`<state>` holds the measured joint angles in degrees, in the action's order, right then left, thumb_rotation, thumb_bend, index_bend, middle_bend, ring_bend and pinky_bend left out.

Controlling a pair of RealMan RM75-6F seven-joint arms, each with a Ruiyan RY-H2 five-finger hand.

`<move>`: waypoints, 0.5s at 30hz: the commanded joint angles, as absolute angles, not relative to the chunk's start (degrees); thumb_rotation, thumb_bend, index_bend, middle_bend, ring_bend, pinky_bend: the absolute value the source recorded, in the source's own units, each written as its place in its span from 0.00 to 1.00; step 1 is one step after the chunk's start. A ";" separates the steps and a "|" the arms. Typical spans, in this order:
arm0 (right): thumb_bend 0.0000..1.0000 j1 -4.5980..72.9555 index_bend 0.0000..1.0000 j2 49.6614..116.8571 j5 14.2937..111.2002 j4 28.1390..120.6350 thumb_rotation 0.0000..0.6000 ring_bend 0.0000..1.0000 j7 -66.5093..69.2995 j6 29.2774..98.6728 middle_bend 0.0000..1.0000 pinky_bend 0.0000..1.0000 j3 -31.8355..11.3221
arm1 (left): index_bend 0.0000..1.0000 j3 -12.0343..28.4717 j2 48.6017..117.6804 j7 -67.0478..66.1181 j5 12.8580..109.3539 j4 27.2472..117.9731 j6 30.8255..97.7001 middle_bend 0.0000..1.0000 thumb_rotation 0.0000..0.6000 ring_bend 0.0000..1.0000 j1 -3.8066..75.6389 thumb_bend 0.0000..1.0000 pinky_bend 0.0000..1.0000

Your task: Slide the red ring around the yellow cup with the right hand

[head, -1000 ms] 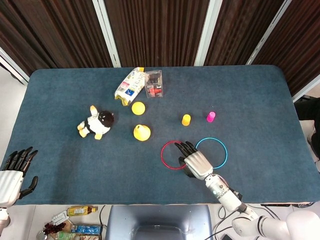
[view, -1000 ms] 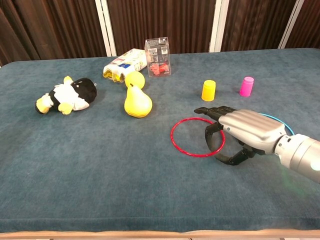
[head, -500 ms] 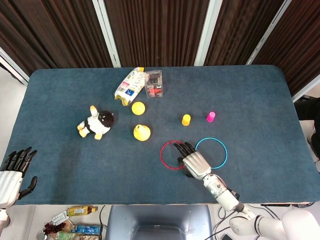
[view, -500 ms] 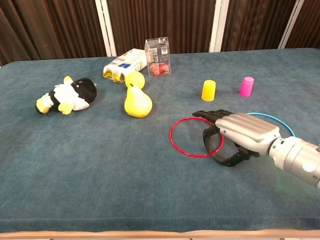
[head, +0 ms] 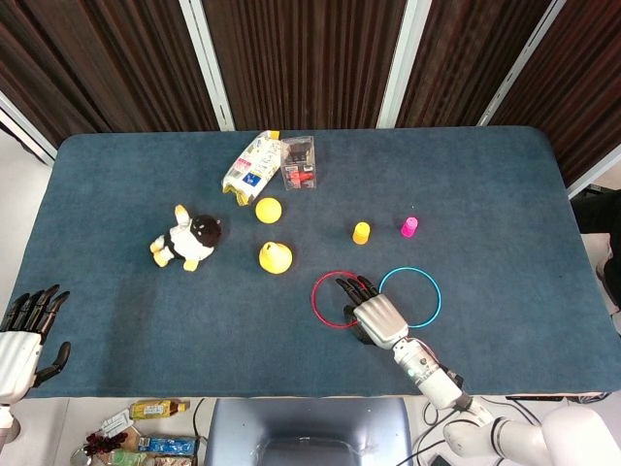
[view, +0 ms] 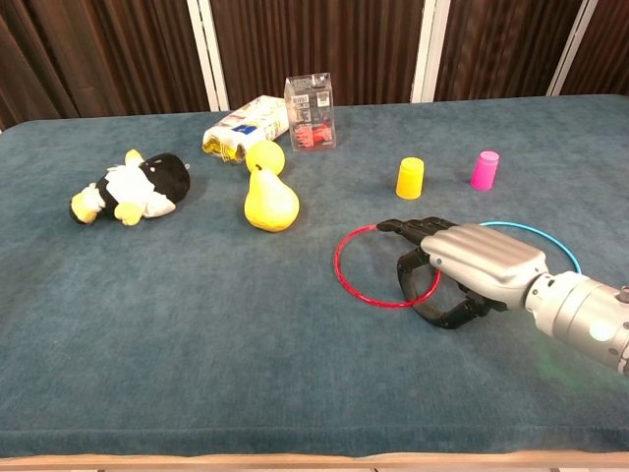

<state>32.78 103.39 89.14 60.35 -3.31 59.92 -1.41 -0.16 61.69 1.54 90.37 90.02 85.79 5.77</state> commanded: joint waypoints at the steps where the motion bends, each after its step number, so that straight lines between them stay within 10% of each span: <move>1: 0.58 32.78 0.78 103.63 89.29 59.91 1.00 0.00 -3.03 60.27 0.09 0.00 -1.28 | 0.00 -0.15 61.66 1.63 90.40 90.02 85.85 0.00 1.00 0.00 5.73 0.46 0.06; 15: 0.59 32.83 0.89 104.94 89.93 57.44 1.00 0.00 -0.53 61.95 0.12 0.00 -0.98 | 0.00 -0.09 61.62 1.87 90.58 89.82 86.12 0.00 1.00 0.00 5.59 0.46 0.06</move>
